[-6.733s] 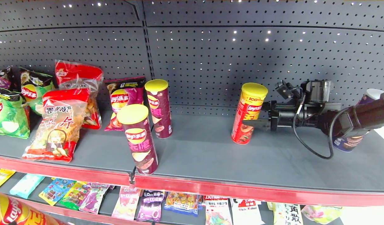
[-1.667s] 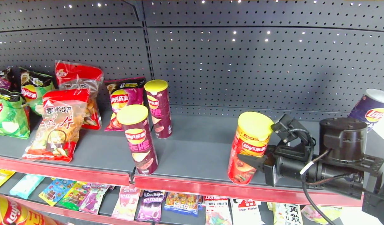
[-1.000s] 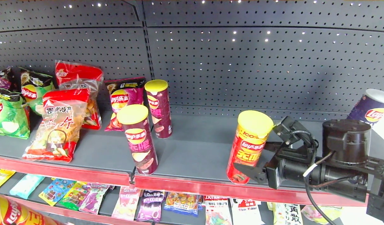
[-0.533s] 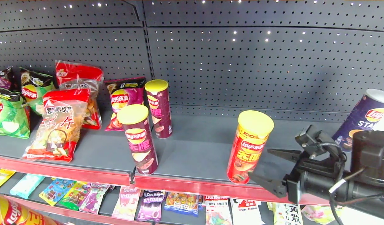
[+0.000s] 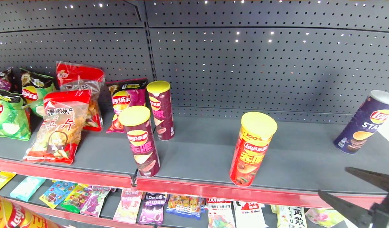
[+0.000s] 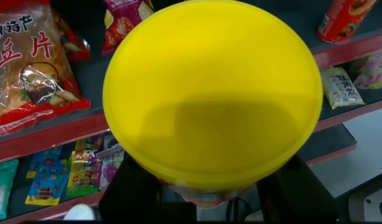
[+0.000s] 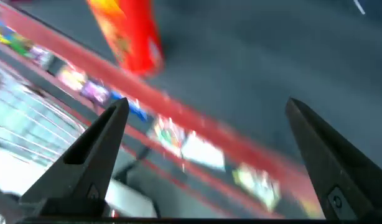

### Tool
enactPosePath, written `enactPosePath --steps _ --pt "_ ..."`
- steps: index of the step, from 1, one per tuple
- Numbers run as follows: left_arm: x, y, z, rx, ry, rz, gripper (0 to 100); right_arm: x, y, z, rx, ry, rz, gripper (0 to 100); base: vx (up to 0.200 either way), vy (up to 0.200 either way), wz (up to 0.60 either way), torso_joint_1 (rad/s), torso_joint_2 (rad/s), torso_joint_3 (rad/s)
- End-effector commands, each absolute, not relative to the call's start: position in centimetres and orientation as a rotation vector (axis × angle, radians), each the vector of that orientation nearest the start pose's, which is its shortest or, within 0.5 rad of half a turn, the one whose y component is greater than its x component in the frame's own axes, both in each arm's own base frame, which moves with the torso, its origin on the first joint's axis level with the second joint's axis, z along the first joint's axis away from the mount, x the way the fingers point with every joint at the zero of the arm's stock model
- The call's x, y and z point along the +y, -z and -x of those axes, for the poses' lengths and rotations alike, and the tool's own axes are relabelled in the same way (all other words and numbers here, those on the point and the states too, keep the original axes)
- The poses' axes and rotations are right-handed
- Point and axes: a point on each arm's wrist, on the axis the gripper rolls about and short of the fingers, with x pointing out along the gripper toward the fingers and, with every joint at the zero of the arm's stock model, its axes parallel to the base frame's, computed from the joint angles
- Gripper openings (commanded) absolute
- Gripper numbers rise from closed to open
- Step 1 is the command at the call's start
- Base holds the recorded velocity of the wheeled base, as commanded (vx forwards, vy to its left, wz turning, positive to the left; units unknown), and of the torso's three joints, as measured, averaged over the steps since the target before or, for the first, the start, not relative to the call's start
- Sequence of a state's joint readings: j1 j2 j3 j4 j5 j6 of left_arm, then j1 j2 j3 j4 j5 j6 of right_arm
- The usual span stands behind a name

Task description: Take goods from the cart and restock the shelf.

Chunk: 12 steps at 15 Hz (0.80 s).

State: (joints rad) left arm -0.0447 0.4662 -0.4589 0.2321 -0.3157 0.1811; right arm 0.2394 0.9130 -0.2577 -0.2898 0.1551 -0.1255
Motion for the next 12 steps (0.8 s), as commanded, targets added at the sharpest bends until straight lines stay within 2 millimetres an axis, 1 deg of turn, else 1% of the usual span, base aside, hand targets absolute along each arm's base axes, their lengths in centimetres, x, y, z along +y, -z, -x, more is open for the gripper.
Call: enactPosePath --steps 1,2,3,4,5,6,8,10,11,12 --pt "-0.7 -18.5 -0.4 0.197 0.380 -0.148 0 0.3 -18.2 -0.5 0.218 -0.146 0.118 100 0.000 0.000 0.00 0.000 0.00 0.000" --pt "-0.7 -18.5 -0.3 0.191 0.381 -0.149 0 0.2 -17.9 1.2 0.217 -0.089 0.119 100 0.000 0.000 0.00 0.000 0.00 0.000" --pt "-0.7 -18.5 -0.2 0.185 0.385 -0.148 0 0.2 -17.8 3.2 0.205 0.008 0.120 100 0.000 0.000 0.00 0.000 0.00 0.000" --pt "-0.7 -18.5 -0.1 0.182 0.393 -0.147 0 0.4 -17.6 4.2 0.223 0.119 0.119 100 0.000 0.000 0.00 0.000 0.00 0.000" --pt "-0.8 -18.5 -0.1 0.180 0.418 -0.143 0 0.7 -16.8 5.0 0.234 0.169 0.113 100 0.000 0.000 0.00 0.000 0.00 0.000" --pt "-0.9 -18.5 -0.1 0.177 0.447 -0.133 0 0.9 -15.7 5.6 0.229 0.181 0.114 100 0.000 0.000 0.00 0.000 0.00 0.000" --pt "-0.9 -18.6 0.0 0.168 0.463 -0.132 0 0.9 -13.4 5.5 0.231 0.153 0.160 100 0.000 0.000 0.00 0.000 0.00 0.000" --pt "-0.9 -18.6 0.1 0.165 0.468 -0.129 0 0.9 -12.9 4.9 0.207 0.132 0.157 100 0.000 0.000 0.00 0.000 0.00 0.000" --pt "-0.9 -18.7 0.1 0.164 0.475 -0.116 0 0.9 -11.5 3.7 0.182 0.040 0.157 100 0.000 0.000 0.00 0.000 0.00 0.000" --pt "-0.9 -18.7 0.2 0.162 0.474 -0.109 0 0.9 -10.9 3.0 0.129 -0.001 0.158 100 0.000 0.000 0.00 0.000 0.00 0.000"
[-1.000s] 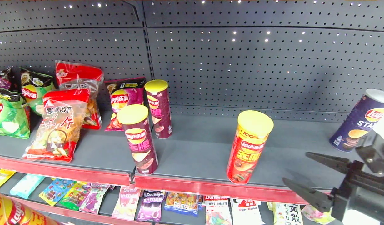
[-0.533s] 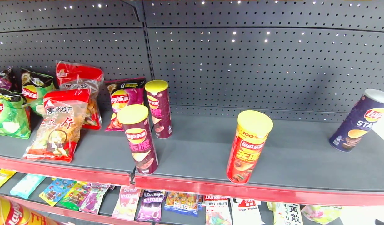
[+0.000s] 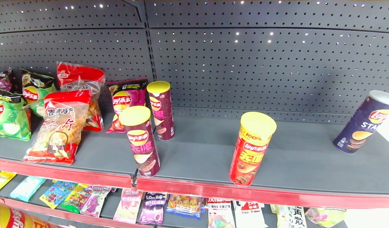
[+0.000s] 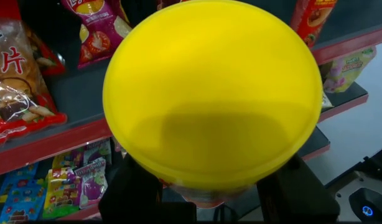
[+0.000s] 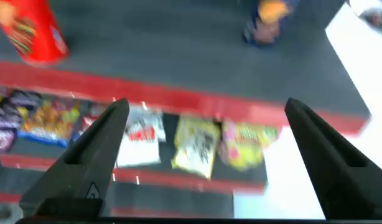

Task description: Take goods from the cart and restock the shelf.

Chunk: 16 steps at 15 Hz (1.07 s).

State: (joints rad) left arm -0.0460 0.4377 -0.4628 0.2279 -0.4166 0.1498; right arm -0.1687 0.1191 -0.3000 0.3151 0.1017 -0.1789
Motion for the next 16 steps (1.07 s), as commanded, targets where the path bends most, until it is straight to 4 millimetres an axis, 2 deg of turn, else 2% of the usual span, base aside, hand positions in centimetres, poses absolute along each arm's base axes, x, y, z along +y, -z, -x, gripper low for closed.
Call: enactPosePath --steps 1,4,6,10,11,13,16 --pt "-0.9 -18.7 0.3 0.158 0.473 -0.101 0 0.8 -10.4 2.3 0.114 -0.029 0.159 100 0.000 0.000 0.00 0.000 0.00 0.000" --pt "-0.9 -18.7 0.6 0.149 0.470 -0.077 0 0.5 -11.3 1.3 0.154 -0.095 0.138 100 0.000 0.000 0.00 0.000 0.00 0.000" --pt "-0.9 -18.6 0.6 0.152 0.470 -0.076 0 0.5 -8.5 2.2 0.101 -0.121 0.134 100 0.000 0.000 0.00 0.000 0.00 0.000" --pt "-0.9 -18.3 0.9 0.142 0.469 -0.077 0 0.1 -8.4 1.7 0.057 0.047 0.061 100 0.000 0.000 0.00 0.000 0.00 0.000" --pt "-0.9 -18.2 1.0 0.143 0.474 -0.076 0 0.1 -8.4 1.7 0.056 0.039 0.021 100 0.000 0.000 0.00 0.000 0.00 0.000" --pt "-0.9 -18.2 1.2 0.137 0.501 -0.038 0 0.1 -7.7 1.7 0.080 0.022 0.020 100 0.000 0.000 0.00 0.000 0.00 0.000" --pt "-0.9 -18.4 1.3 0.135 0.499 -0.013 0 0.1 -7.7 1.7 0.071 0.008 0.044 100 0.000 0.000 0.00 0.000 0.00 0.000"
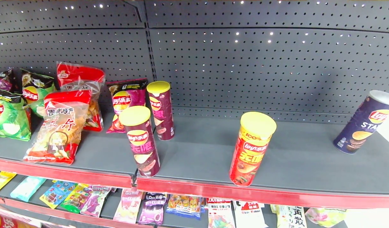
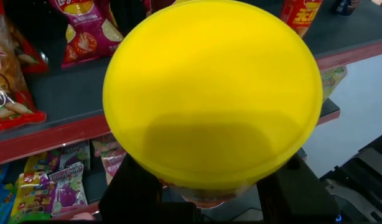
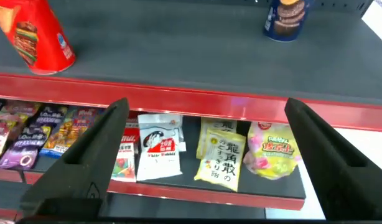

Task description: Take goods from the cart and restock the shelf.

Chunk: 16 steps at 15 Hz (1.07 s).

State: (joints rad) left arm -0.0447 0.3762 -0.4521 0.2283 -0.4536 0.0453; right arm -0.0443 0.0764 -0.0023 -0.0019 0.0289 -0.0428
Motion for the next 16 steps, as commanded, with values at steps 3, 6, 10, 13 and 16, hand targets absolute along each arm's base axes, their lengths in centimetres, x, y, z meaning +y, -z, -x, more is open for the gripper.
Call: enactPosePath --steps 3,6,10,13,16 --pt "-0.93 -18.25 1.32 0.136 0.499 -0.015 0 0.08 -7.60 2.15 0.015 -0.048 -0.005 100 0.000 0.000 0.00 0.000 0.00 0.000" --pt "-0.93 -18.29 1.33 0.135 0.501 -0.013 0 0.09 -7.57 2.27 0.000 -0.044 -0.005 100 0.000 0.000 0.00 0.000 0.00 0.000" --pt "-0.94 -18.34 1.35 0.132 0.507 -0.015 0 0.08 -7.57 2.27 0.000 -0.043 -0.005 100 0.000 0.000 -0.30 0.001 0.00 -0.002" --pt "-0.94 -18.34 1.35 0.132 0.507 -0.015 0 0.08 -7.57 2.27 0.000 -0.043 -0.006 100 0.000 0.000 -0.60 0.001 0.00 0.004" --pt "-0.94 -18.34 1.35 0.132 0.507 -0.015 0 0.09 -7.57 2.27 0.000 -0.044 -0.006 100 0.000 0.000 -0.40 0.005 0.00 0.002"
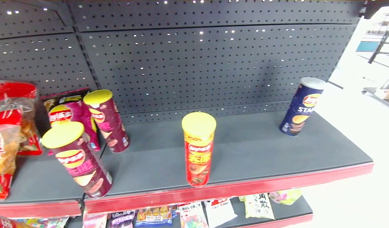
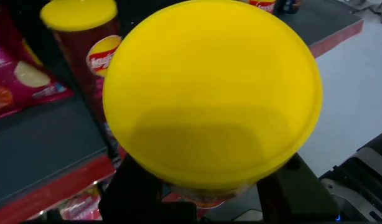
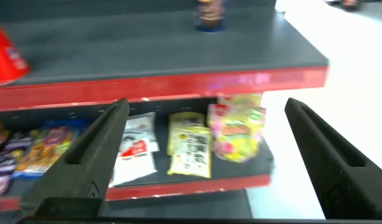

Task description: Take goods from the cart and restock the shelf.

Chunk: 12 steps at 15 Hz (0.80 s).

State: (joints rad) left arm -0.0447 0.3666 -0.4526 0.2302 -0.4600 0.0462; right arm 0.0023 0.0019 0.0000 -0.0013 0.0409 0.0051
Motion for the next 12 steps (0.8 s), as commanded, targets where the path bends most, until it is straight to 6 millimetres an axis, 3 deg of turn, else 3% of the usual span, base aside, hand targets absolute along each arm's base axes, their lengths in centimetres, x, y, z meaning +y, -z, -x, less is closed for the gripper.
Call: enactPosePath --steps 1,12 --pt "-0.9 -18.3 1.4 0.131 0.507 -0.015 0 0.1 -7.6 2.3 0.000 -0.044 -0.005 100 0.000 0.000 0.00 0.000 0.00 0.000" --pt "-1.0 -18.8 0.2 0.180 0.495 -0.006 0 0.1 -7.6 2.3 -0.001 -0.044 -0.009 100 0.000 0.000 0.00 0.000 0.00 0.000"
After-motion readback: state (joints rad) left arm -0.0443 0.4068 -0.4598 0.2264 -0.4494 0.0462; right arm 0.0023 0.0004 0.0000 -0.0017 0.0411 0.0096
